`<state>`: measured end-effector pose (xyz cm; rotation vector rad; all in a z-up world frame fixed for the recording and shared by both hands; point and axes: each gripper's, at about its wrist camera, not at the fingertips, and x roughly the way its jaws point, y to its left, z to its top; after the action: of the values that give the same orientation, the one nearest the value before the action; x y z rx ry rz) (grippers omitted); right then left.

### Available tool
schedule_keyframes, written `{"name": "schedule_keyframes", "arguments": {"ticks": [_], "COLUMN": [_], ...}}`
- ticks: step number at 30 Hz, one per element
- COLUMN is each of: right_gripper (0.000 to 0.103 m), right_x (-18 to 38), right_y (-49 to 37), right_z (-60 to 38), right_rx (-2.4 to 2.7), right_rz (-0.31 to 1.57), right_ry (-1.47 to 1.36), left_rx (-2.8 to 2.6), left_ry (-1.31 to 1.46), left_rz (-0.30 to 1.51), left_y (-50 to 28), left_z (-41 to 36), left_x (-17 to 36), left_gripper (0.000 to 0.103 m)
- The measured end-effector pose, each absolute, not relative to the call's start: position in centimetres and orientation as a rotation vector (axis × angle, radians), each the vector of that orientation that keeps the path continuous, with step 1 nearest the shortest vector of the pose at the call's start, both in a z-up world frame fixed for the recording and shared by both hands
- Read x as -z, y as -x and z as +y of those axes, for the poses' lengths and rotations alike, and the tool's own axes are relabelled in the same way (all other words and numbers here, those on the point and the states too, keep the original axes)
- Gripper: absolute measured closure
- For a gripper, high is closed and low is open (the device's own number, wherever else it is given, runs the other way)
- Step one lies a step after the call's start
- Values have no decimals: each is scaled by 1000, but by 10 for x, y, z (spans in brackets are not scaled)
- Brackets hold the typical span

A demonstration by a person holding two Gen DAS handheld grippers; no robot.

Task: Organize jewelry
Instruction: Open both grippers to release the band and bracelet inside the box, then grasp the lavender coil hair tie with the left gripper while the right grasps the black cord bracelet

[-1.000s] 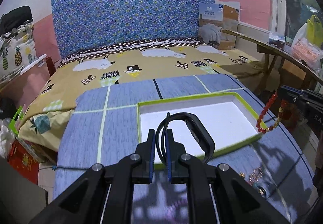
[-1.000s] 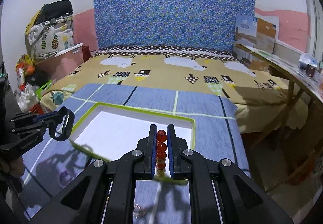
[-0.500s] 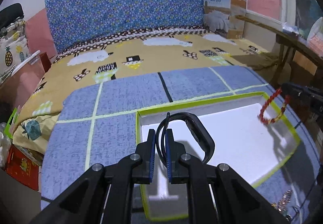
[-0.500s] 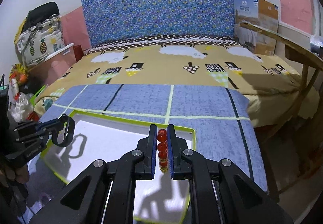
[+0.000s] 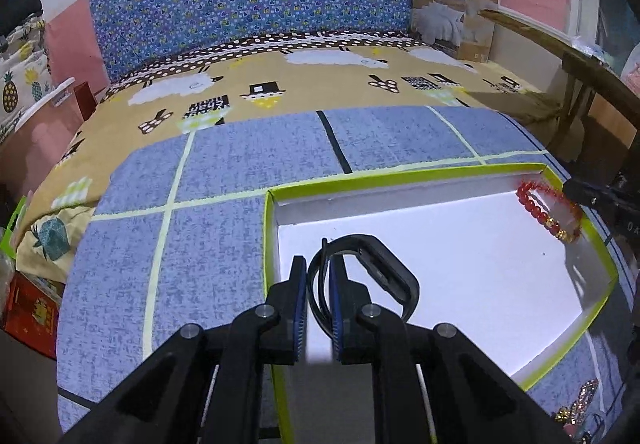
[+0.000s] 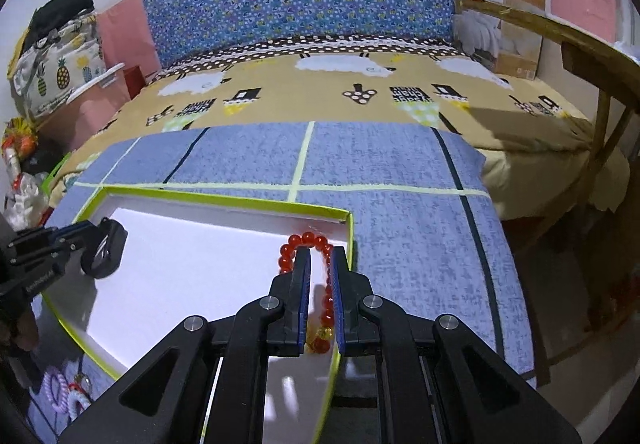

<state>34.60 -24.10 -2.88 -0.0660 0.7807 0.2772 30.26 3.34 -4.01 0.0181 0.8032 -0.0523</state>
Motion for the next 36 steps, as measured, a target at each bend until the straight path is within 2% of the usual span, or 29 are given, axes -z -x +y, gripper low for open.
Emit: {"name": "schedule_keyframes", "arguments": {"ticks": [5, 22, 26, 29, 36], "right_gripper": [88, 87, 87, 87, 87], "right_x": [25, -11, -11, -8, 4], "right_y": [-334, -202, -167, -145, -102], "right_z": [-245, -233, -230, -229, -227], "right_rx": [-268, -353, -362, -365, -369], "right_rz": [769, 636, 623, 624, 646], "right_ry": [70, 60, 72, 66, 54], "left_rx": [78, 114, 109, 107, 102], "left_ry": [5, 30, 26, 35, 66], "left_rz": [778, 640, 620, 609, 607], "left_y": [-292, -185, -154, -132, -95], "left_z": [35, 26, 27, 30, 37], "left_x": [33, -4, -4, -3, 3], "left_gripper": [79, 77, 76, 70, 69]}}
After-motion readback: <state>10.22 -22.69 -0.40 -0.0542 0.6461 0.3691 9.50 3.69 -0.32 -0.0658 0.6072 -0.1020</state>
